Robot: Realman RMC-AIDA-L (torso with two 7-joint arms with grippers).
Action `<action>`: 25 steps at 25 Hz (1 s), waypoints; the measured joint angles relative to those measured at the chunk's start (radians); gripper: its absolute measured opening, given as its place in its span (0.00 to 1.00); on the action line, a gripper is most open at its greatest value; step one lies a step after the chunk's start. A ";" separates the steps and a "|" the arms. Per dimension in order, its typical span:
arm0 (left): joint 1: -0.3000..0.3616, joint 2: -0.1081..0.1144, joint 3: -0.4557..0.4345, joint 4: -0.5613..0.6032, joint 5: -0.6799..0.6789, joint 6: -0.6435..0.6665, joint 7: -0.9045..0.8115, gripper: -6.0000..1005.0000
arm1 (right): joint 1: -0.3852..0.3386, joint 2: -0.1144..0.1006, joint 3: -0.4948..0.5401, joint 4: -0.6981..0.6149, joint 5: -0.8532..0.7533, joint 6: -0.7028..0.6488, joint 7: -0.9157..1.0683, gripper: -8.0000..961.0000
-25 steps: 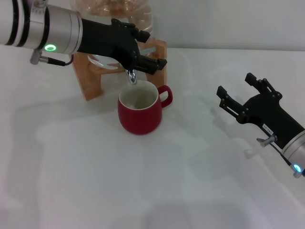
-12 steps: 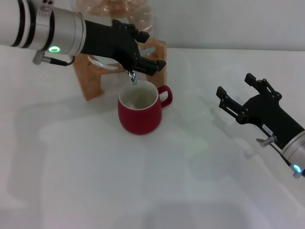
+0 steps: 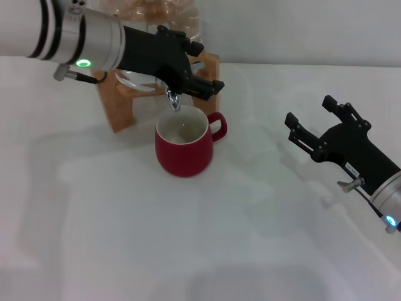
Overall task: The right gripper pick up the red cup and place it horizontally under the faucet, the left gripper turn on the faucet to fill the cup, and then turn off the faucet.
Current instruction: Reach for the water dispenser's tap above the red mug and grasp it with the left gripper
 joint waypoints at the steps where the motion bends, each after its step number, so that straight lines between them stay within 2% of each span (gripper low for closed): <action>1: -0.004 -0.001 0.000 -0.006 0.003 0.002 0.003 0.87 | 0.000 0.000 0.000 0.000 0.000 0.000 0.000 0.90; 10: -0.022 -0.001 0.000 -0.038 0.004 0.013 0.015 0.87 | 0.000 0.000 0.002 0.000 0.004 0.000 0.000 0.90; 25: -0.013 -0.002 0.000 -0.033 0.004 0.012 0.005 0.87 | -0.004 -0.003 0.000 -0.003 0.003 -0.015 0.000 0.89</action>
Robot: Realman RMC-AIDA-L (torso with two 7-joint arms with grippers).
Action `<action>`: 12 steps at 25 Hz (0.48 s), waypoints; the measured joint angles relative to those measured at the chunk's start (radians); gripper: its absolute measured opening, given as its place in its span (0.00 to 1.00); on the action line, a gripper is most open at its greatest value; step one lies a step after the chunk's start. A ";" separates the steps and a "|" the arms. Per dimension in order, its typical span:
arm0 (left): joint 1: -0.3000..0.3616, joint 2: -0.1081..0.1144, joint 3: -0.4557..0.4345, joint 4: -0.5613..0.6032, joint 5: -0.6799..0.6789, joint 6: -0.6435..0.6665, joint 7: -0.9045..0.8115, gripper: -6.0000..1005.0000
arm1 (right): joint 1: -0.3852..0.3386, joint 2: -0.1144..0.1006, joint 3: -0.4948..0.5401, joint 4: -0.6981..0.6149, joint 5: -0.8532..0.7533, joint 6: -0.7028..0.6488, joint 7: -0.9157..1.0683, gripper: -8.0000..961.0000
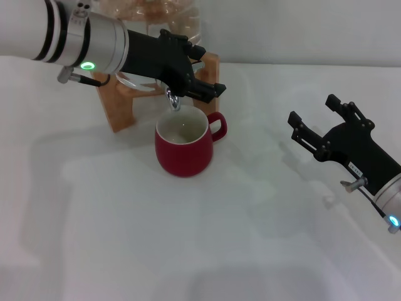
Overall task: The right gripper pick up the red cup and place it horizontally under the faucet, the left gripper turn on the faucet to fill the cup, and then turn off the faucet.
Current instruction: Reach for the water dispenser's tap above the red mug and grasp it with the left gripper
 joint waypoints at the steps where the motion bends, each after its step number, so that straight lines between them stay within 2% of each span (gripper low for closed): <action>1: 0.001 0.000 0.000 0.000 0.000 -0.001 -0.003 0.87 | 0.000 0.000 0.000 0.000 0.000 0.000 0.000 0.89; 12: 0.012 0.000 -0.002 0.004 0.000 -0.005 -0.012 0.87 | 0.001 0.000 0.000 -0.003 0.000 -0.001 0.000 0.90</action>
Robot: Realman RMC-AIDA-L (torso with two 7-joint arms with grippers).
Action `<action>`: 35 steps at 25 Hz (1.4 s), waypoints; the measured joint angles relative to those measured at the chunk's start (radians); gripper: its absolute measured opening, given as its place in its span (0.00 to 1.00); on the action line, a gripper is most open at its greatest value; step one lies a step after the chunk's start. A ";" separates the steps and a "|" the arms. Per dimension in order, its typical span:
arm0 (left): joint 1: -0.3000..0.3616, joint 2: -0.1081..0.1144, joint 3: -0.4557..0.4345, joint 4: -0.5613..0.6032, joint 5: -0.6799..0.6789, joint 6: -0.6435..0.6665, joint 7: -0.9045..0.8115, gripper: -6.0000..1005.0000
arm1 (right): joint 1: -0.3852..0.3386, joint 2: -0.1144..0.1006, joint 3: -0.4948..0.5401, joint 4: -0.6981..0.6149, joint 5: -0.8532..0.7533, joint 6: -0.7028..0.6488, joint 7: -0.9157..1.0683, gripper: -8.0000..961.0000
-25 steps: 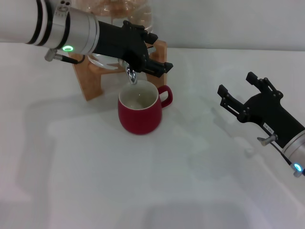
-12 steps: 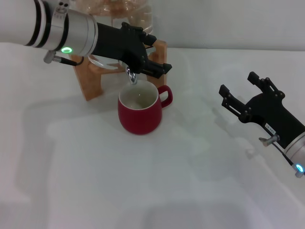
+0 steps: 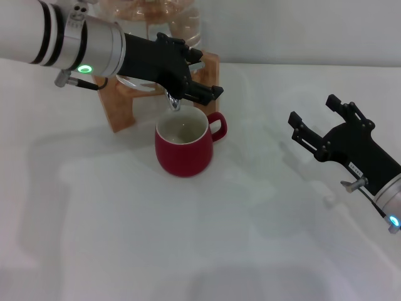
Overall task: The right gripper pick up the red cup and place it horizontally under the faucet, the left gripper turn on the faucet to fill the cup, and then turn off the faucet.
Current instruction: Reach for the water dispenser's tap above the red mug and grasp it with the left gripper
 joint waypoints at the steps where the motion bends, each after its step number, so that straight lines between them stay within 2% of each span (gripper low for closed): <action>1: 0.000 0.000 0.000 0.000 0.000 0.000 -0.001 0.87 | 0.000 0.000 0.000 0.000 0.000 0.000 0.000 0.90; 35: 0.002 0.001 -0.001 0.011 0.025 -0.019 -0.013 0.87 | 0.002 0.000 0.000 0.000 -0.001 0.000 0.000 0.90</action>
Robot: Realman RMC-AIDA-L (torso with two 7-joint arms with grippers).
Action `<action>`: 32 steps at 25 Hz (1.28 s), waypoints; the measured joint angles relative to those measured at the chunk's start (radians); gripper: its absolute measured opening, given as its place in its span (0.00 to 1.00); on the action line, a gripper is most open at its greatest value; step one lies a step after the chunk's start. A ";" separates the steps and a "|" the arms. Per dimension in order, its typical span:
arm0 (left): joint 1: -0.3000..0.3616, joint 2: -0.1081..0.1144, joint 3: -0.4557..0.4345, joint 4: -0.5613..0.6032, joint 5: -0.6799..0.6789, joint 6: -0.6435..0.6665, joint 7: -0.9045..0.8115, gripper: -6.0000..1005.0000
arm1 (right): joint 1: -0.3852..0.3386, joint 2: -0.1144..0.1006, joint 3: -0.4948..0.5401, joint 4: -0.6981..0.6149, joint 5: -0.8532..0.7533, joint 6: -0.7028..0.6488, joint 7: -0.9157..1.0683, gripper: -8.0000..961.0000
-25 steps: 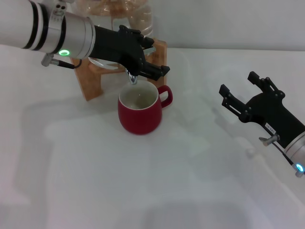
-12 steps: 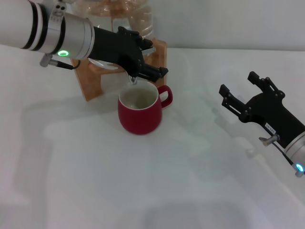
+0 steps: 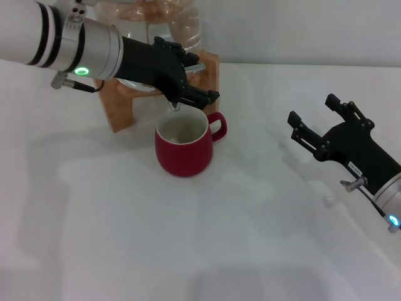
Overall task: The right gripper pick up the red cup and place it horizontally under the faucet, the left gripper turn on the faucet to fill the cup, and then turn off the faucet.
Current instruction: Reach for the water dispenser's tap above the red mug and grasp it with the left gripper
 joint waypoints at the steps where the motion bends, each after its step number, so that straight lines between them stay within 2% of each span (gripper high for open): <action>1: 0.000 0.001 0.002 0.000 0.000 0.000 0.000 0.87 | 0.000 0.000 0.000 0.000 -0.001 0.000 0.000 0.90; 32: 0.000 0.001 0.000 0.027 0.002 -0.035 0.013 0.87 | 0.001 0.000 0.000 0.000 0.001 0.000 0.000 0.89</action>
